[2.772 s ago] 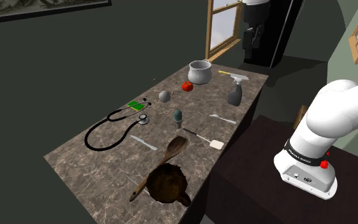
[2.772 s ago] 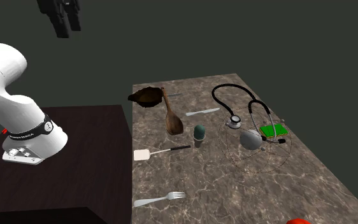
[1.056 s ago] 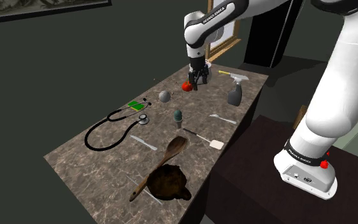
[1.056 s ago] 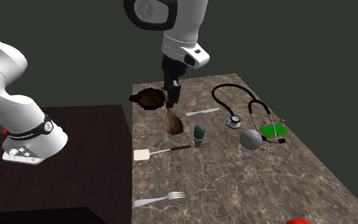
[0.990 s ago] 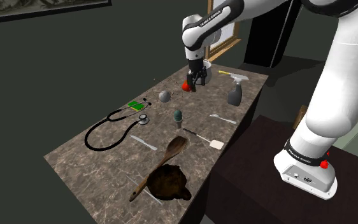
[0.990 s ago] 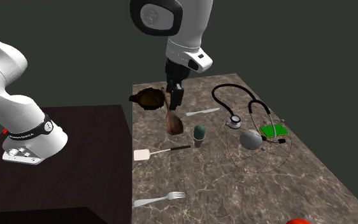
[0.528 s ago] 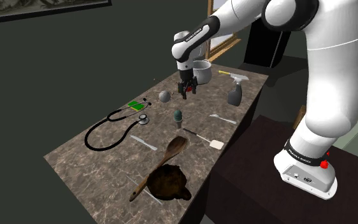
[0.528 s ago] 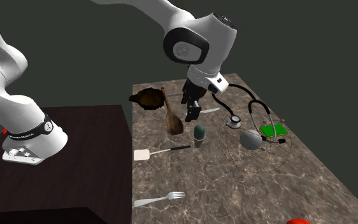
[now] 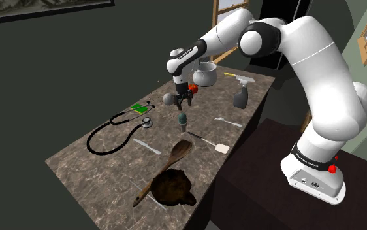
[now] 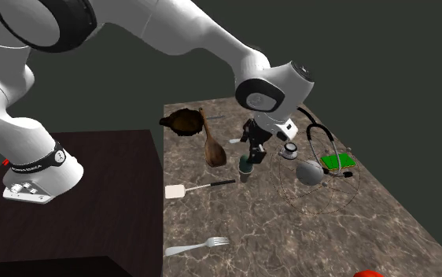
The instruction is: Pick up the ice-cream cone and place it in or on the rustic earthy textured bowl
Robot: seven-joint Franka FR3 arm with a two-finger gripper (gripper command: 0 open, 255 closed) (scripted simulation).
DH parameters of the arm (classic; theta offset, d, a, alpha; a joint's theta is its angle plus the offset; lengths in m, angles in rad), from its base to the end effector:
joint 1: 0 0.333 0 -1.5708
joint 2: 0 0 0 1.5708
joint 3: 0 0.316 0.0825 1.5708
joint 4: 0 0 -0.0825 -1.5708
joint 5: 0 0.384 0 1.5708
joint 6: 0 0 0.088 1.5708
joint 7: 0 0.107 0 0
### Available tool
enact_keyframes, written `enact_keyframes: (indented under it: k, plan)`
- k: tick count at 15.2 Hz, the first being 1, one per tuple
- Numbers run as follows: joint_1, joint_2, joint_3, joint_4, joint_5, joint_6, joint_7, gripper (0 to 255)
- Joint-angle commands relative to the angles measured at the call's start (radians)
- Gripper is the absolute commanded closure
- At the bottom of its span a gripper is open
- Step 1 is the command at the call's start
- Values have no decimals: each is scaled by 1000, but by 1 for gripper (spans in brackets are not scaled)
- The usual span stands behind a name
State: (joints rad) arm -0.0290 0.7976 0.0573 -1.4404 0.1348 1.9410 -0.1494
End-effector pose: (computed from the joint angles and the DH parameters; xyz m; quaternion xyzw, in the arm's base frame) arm 0.6896 0.0224 0.1953 -0.9847 -0.0487 0.1421 0.0888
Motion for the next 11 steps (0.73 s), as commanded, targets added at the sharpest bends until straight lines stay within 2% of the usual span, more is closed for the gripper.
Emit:
enact_keyframes:
  k: [1,3,11]
  plan:
    - [-2,100,4,130,6,-42,3,0]
    - [-1,178,8,230,10,-71,7,0]
    - [7,200,11,167,14,15,3,0]
